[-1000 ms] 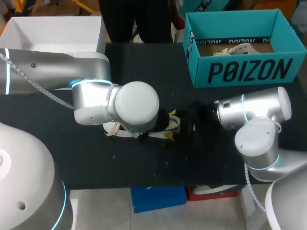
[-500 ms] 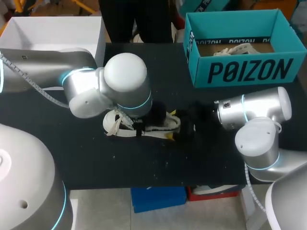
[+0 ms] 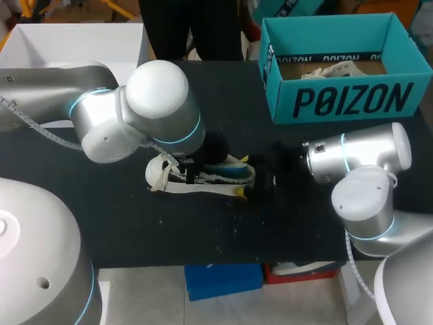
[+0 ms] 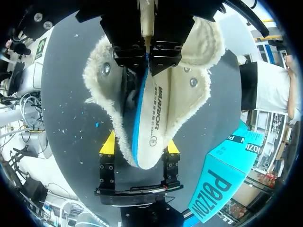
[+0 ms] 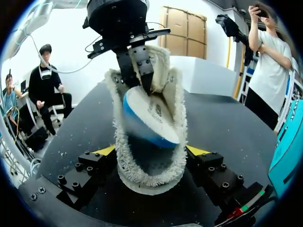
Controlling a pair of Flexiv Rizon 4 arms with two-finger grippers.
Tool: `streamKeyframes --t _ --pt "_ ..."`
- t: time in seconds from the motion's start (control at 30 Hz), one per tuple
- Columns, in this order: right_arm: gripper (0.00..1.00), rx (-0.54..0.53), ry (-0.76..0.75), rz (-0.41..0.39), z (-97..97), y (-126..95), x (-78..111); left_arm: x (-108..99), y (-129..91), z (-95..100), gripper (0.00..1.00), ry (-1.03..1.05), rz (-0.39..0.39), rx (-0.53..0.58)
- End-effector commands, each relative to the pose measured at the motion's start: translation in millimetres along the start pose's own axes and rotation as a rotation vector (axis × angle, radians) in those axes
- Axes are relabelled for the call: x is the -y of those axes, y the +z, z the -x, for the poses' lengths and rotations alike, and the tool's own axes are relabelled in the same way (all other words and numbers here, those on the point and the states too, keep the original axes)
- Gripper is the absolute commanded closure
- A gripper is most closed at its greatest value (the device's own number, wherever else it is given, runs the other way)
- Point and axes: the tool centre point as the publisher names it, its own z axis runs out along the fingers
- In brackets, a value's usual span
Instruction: Take the shoe out of the shoebox, open the shoe tongue, remove and reinsert the insole, then place the shoe into the shoebox
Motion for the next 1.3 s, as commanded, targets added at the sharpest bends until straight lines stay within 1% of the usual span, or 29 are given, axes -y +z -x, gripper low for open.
streamKeyframes --t 0.03,0.13,0.23,0.5,0.67,0.7,0.73,0.77,0.8,0.87,0.93,1.0,1.03,1.27,1.3 --pt "1.0 0.0 0.001 -0.002 -0.4 -1 2.8 -4 -8 -3.8 1.0 0.029 -0.048 -0.004" --pt "1.0 0.0 0.001 -0.002 -0.4 -1 2.8 2 -8 -7.2 1.0 0.047 -0.064 -0.01" --pt "1.0 0.0 0.001 -0.002 -0.4 -1 2.8 7 -1 -10.7 1.0 0.066 -0.08 -0.034" --pt "1.0 0.0 0.001 -0.002 -0.4 -1 2.8 21 11 -19.5 1.0 0.098 -0.097 -0.049" --pt "1.0 0.0 0.001 -0.002 -0.4 -1 2.8 23 13 -19.2 1.0 0.105 -0.098 -0.046" --pt "1.0 0.0 0.001 -0.002 -0.4 -1 2.8 23 13 -19.1 0.91 0.109 -0.098 -0.041" --pt "1.0 0.0 0.001 -0.002 -0.4 -1 2.8 22 12 -19.5 0.64 0.113 -0.1 -0.039" --pt "1.0 0.0 0.001 -0.002 -0.4 -1 2.8 21 11 -19.8 0.55 0.12 -0.106 -0.039" --pt "1.0 0.0 0.001 -0.002 -0.4 -1 2.8 20 10 -20.0 0.51 0.129 -0.112 -0.034" --pt "1.0 0.0 0.001 -0.002 -0.4 -1 2.8 20 8 -20.8 0.24 0.146 -0.124 -0.034" --pt "1.0 0.0 0.001 -0.002 -0.4 -1 2.8 20 8 -22.2 0.08 0.158 -0.132 -0.029" --pt "1.0 0.0 0.001 -0.002 -0.4 -1 2.8 21 7 -23.8 0.02 0.17 -0.15 -0.029" --pt "1.0 0.0 0.001 -0.002 -0.4 -1 2.8 22 6 -24.4 0.0 0.171 -0.158 -0.026" --pt "1.0 0.0 0.001 -0.002 -0.4 -1 2.8 32 16 -25.9 0.0 0.186 -0.147 -0.001" --pt "1.0 0.0 0.001 -0.002 -0.4 -1 2.8 33 17 -25.7 0.02 0.187 -0.148 0.001"
